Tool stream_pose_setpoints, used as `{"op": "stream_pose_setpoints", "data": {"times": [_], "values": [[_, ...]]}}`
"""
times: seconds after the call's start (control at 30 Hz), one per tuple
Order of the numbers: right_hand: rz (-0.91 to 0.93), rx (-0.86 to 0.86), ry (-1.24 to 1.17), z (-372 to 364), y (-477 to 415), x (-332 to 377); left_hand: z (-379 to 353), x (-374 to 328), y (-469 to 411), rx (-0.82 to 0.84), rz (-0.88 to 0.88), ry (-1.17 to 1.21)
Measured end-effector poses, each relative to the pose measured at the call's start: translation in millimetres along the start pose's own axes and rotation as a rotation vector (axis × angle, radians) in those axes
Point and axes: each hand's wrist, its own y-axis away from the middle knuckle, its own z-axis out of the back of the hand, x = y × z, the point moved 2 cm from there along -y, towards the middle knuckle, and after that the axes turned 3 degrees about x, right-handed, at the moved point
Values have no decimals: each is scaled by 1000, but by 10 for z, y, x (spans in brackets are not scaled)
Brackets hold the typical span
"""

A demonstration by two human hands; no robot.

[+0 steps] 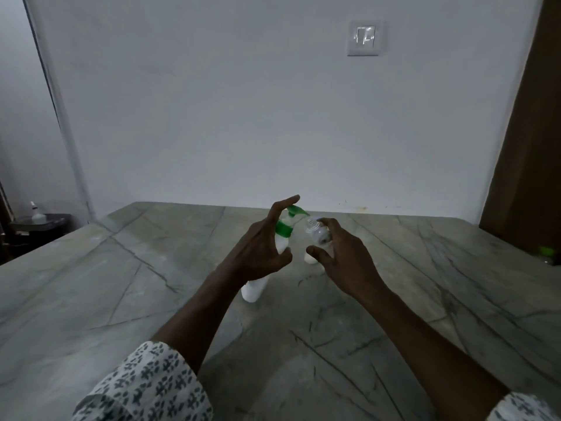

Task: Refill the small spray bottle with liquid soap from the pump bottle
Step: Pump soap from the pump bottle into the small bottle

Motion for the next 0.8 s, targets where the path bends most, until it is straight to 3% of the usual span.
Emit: {"op": "stream_pose_setpoints", "data": {"times": [0.33, 0.8], "values": [[17, -25, -6, 48, 21, -7, -18, 70, -14, 78, 32, -50], [18, -11, -52, 32, 62, -34, -52, 140, -4, 59, -14, -77]]}}
